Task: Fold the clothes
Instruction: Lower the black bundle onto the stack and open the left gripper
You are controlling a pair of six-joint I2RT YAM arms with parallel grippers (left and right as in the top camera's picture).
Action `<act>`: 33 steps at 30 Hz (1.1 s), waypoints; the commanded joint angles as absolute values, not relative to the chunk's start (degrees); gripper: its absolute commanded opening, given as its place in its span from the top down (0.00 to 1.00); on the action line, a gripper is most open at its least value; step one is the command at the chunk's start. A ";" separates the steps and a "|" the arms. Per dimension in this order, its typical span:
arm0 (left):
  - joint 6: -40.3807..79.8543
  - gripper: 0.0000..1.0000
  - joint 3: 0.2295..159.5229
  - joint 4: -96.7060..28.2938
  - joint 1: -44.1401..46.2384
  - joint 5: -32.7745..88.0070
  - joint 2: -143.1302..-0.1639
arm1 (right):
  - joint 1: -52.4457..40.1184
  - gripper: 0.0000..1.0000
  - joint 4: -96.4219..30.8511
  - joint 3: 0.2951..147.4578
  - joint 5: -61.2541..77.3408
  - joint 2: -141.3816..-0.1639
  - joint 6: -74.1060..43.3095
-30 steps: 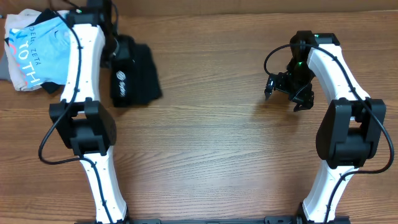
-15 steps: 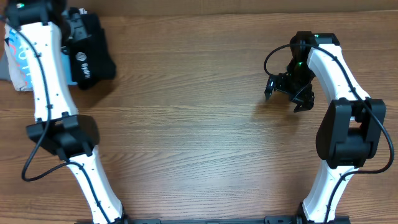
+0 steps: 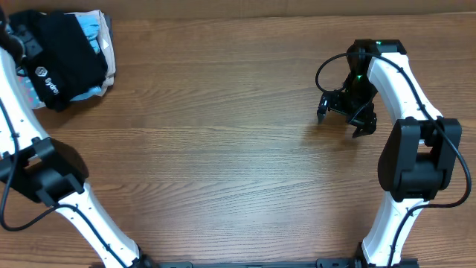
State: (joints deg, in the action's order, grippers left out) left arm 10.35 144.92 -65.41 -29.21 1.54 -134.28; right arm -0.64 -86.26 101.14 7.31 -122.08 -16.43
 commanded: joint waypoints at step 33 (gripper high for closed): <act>12.88 0.79 148.09 -56.42 -30.28 3.22 -133.21 | -0.80 0.00 -88.84 102.28 7.86 -120.33 -16.49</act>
